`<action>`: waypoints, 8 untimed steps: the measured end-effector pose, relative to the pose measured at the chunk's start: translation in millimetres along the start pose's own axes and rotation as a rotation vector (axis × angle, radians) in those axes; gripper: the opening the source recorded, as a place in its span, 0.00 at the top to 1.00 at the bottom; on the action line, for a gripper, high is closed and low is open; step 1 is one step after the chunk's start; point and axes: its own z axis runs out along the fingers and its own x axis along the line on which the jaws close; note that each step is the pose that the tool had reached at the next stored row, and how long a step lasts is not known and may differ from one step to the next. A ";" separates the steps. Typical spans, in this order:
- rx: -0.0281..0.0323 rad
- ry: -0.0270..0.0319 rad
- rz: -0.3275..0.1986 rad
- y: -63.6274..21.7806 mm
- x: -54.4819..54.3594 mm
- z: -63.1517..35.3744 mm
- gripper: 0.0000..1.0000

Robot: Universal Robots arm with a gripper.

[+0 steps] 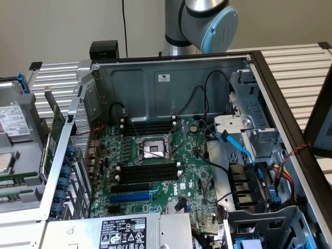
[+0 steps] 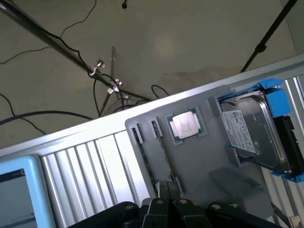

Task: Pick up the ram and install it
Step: 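Pick up the ram and move it above insertion slot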

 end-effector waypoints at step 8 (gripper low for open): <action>0.0218 0.0091 -0.123 0.0 0.0 0.6 0.89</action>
